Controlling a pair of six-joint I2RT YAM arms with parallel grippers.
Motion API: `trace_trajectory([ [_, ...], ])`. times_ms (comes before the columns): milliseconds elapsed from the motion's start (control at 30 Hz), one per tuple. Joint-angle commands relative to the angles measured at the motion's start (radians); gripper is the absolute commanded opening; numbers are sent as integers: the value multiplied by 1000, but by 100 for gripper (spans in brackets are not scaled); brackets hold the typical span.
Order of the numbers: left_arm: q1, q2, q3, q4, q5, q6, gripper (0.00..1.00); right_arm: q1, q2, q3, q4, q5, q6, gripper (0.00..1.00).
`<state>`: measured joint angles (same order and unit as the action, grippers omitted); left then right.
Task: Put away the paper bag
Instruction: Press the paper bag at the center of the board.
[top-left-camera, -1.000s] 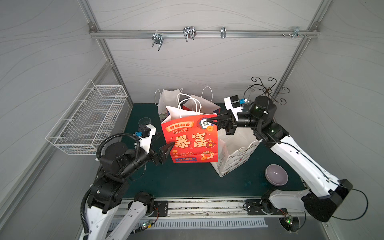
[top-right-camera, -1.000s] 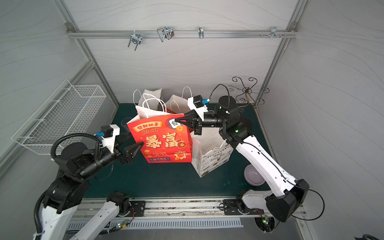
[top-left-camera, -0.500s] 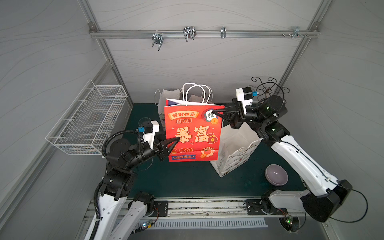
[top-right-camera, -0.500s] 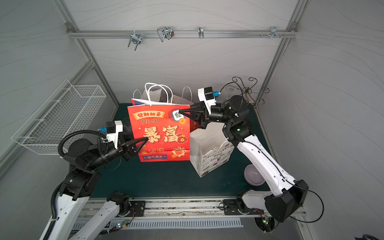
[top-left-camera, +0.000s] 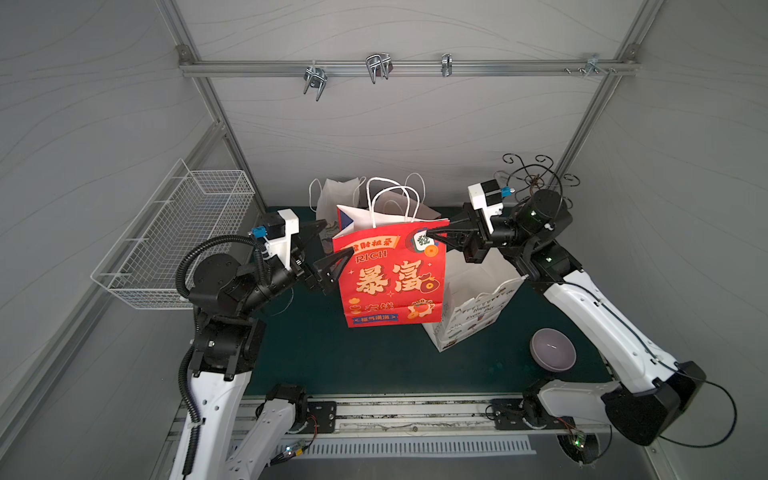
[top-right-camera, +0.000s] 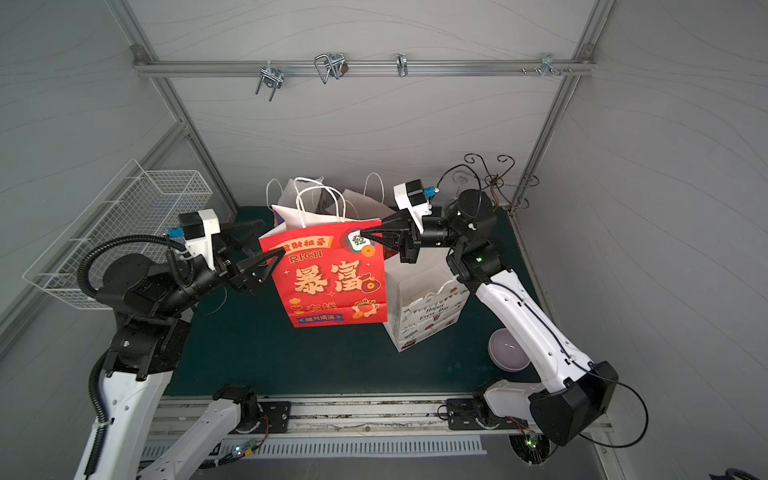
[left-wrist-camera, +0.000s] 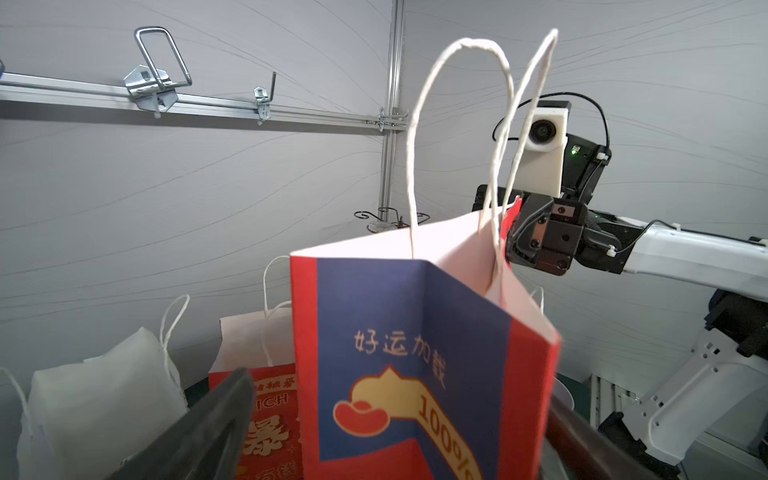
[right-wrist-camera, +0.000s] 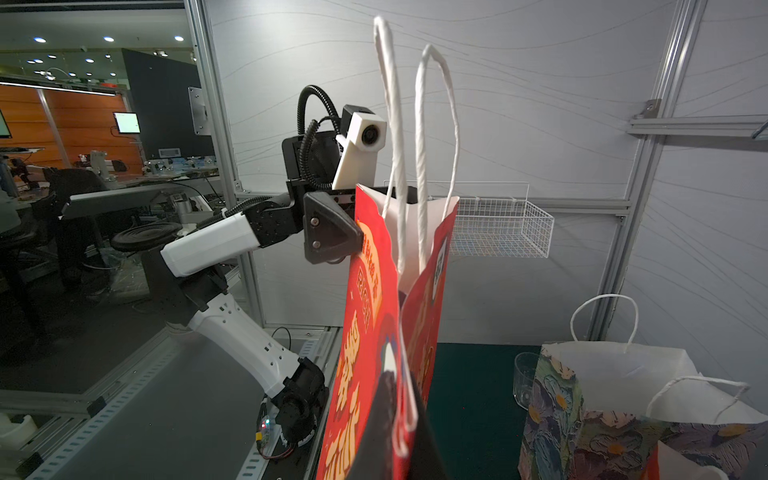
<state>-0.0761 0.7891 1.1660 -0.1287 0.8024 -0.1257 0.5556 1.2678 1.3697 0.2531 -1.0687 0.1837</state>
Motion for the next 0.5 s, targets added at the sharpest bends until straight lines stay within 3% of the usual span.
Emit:
trace_trajectory([
  [0,32,34,54,72,119,20,100,-5,-24,30,-13,-50,-13,0],
  [100,84,67,63,94,213,2,100,-6,-17,33,10,-66,4,0],
  [300,127,146,45,336,424,-202,99,-4,5,46,55,-85,42,0],
  [400,120,178,22,492,454,-329,95,0,13,50,64,-75,49,0],
  [467,104,191,28,493,467,-325,89,6,20,52,64,-68,47,0],
])
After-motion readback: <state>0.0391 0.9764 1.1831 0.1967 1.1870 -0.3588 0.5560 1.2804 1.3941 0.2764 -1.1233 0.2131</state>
